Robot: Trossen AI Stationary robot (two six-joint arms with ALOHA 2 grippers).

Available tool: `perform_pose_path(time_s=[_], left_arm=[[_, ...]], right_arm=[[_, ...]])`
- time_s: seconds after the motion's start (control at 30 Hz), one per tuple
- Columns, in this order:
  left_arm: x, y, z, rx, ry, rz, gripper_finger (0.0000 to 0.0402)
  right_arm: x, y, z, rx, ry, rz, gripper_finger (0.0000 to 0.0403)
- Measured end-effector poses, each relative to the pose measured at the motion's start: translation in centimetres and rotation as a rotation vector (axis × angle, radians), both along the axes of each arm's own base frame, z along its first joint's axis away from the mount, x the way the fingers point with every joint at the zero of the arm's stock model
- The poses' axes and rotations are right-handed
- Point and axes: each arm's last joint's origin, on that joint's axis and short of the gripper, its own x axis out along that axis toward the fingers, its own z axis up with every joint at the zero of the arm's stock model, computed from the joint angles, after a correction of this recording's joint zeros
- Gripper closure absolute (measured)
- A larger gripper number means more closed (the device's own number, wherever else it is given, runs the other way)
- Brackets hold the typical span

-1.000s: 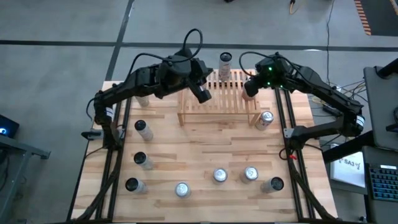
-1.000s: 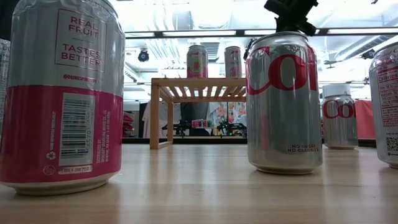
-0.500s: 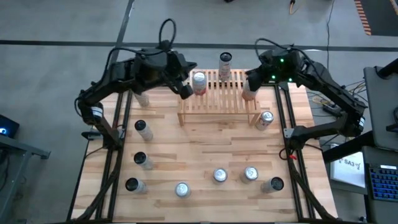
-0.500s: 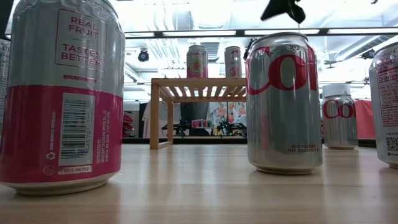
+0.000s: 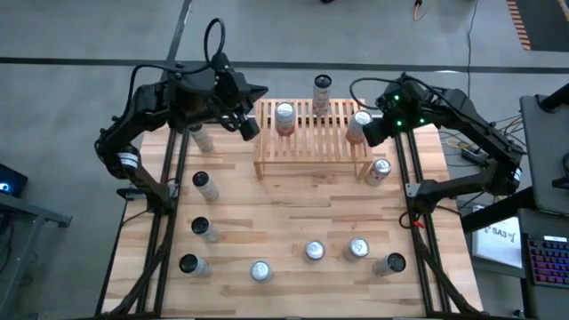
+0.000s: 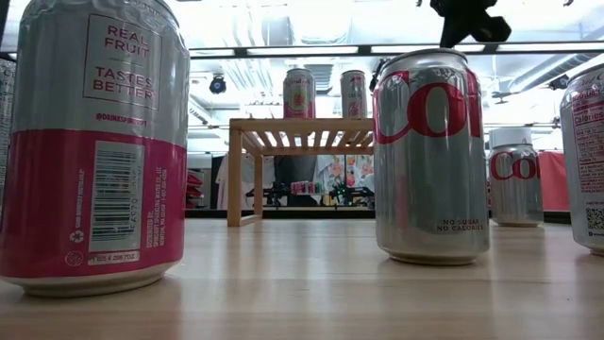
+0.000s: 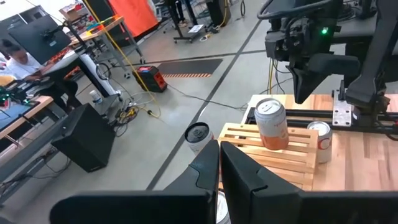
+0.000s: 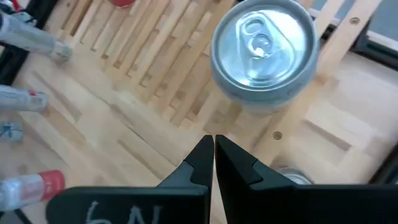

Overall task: Place canned beverage on shelf
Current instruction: Put the orange and white soda can on the shelf

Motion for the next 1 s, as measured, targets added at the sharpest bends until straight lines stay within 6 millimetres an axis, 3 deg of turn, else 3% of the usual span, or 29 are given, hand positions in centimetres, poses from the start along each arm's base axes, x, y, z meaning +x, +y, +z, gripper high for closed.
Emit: perform_pose_path(time_s=[0.77,1.0], left_arm=[[0.2,0.0,-0.3,-0.003,0.019,0.000,0.0402],[0.2,0.0,-0.4,-0.004,0.030,0.000,0.0402]], right_arm=[[1.6,-1.9,-1.4,-0.148,0.181,-0.057,0.0394],[1.1,-1.5,-0.2,-0.146,0.175,-0.063,0.0394]])
